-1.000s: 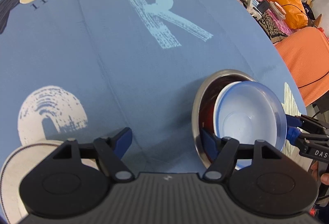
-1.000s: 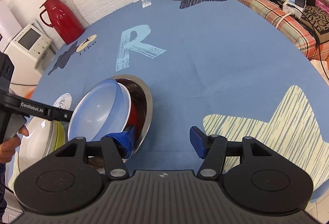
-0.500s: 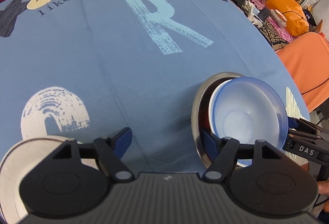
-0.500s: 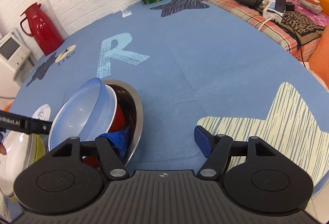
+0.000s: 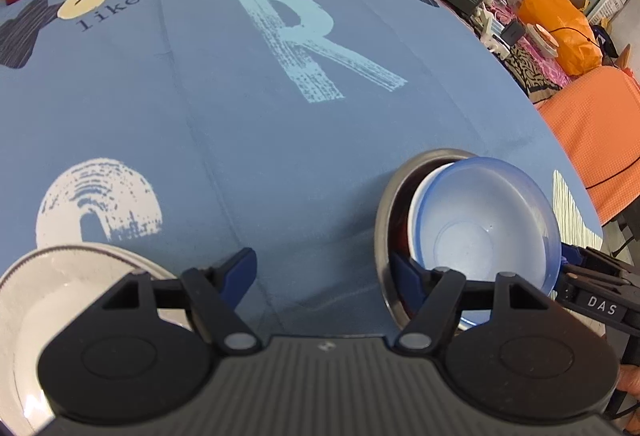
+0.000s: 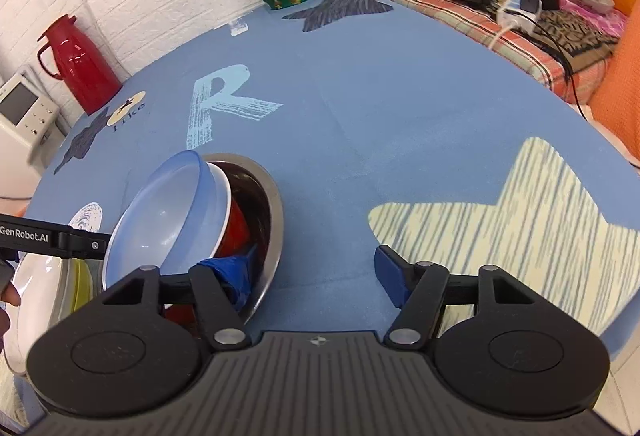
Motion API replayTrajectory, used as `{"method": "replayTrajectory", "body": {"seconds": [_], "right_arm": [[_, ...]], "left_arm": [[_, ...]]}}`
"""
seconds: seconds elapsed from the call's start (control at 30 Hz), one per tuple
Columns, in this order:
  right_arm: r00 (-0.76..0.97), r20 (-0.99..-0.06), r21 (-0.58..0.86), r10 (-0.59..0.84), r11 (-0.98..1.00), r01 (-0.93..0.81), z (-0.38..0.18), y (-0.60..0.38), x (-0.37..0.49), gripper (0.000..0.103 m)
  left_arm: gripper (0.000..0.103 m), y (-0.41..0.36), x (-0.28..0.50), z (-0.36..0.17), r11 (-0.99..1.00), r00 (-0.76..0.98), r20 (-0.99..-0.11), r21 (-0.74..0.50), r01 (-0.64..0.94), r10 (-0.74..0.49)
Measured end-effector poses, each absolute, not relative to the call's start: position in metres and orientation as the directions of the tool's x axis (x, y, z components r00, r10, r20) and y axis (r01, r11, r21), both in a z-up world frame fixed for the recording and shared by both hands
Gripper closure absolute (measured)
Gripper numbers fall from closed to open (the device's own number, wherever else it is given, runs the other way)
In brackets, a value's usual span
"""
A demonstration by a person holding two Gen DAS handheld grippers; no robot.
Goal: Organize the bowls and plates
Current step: 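Close the left gripper on the steel bowl rim holding the nested bowls, then lift the nested bowls with the left gripper and carry them over the plate stack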
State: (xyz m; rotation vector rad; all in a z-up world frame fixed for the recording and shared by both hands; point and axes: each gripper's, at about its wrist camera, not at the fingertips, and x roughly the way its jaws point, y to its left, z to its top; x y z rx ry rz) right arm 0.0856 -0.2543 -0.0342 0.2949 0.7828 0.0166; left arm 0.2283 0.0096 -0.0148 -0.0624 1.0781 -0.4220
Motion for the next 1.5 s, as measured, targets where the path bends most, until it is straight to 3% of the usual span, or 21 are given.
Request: {"method": "replayTrajectory", "body": {"seconds": [0.37,0.7,0.77,0.8,0.87,0.93,0.97,1.5], "right_arm": [[0.718,-0.672,0.285,0.184,0.958,0.020,-0.034,-0.239,0.145,0.057],[0.690,-0.703,0.260,0.174,0.965,0.021,-0.032,-0.237,0.150,0.053],[0.692,-0.699,0.267,0.180,0.963,0.019,-0.032,-0.237,0.148,0.057],[0.689,-0.698,0.277,0.198,0.961,0.004,-0.031,-0.236,0.148,0.060],[0.692,-0.682,0.296,0.236,0.955,-0.034,-0.032,-0.233,0.145,0.075],[0.703,-0.661,0.318,0.262,0.947,-0.054,-0.030,-0.232,0.143,0.090],[0.700,-0.660,0.336,0.272,0.941,-0.049,-0.029,-0.232,0.143,0.094],[0.630,-0.693,0.504,0.350,0.860,0.078,-0.035,-0.242,0.145,0.096]], "left_arm": [[0.034,0.033,0.249,-0.011,0.958,0.470,-0.835,-0.234,0.167,-0.286],[0.034,0.031,0.240,-0.012,0.962,0.488,-0.830,-0.212,0.169,-0.269],[0.035,0.031,0.239,-0.012,0.962,0.492,-0.828,-0.215,0.167,-0.270],[0.041,0.031,0.239,-0.012,0.960,0.489,-0.827,-0.225,0.167,-0.278],[0.061,0.031,0.237,-0.009,0.947,0.484,-0.814,-0.262,0.187,-0.321],[0.103,0.030,0.237,-0.008,0.906,0.438,-0.793,-0.365,0.213,-0.423],[0.103,0.028,0.236,-0.007,0.907,0.440,-0.793,-0.364,0.210,-0.420],[0.103,0.032,0.233,-0.008,0.898,0.471,-0.772,-0.423,0.120,-0.427]]}}
